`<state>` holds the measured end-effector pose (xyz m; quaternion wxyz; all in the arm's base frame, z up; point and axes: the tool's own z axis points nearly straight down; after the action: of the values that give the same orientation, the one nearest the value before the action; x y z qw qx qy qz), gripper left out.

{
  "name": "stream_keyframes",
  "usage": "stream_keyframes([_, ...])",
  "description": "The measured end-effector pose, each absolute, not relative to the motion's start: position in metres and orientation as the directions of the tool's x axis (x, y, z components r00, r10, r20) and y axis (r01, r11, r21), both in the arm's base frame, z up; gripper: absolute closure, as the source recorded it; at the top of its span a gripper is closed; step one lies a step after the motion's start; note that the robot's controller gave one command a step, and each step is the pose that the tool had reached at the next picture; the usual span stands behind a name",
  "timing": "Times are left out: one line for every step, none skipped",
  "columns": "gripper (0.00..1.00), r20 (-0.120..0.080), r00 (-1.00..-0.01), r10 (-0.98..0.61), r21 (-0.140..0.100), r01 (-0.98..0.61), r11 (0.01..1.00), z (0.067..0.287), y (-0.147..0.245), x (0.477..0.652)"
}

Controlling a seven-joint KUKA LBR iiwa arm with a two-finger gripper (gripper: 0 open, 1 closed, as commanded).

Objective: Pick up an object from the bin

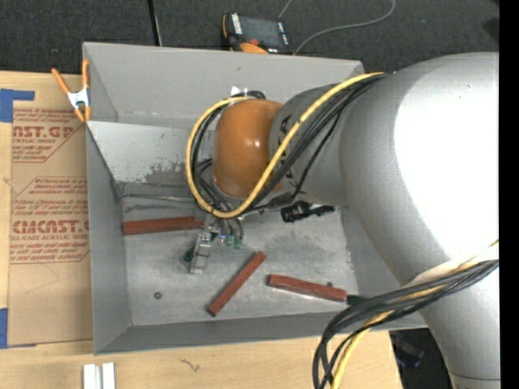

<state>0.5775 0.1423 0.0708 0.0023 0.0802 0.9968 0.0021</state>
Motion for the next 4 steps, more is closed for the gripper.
stream_keyframes([1.00, -0.004, -0.986, 0.164, 0.004, 0.164, 0.986, 0.074, 0.139, 0.579])
stream_keyframes([1.00, -0.010, -1.000, 0.017, 0.003, 0.017, 1.000, 0.208, 0.151, 0.574])
stream_keyframes([1.00, 0.006, -0.996, -0.094, 0.002, -0.094, 0.996, 0.166, 0.206, 0.495])
stream_keyframes([0.00, 0.000, -0.996, -0.087, 0.001, -0.087, 0.996, 0.168, 0.203, 0.499])
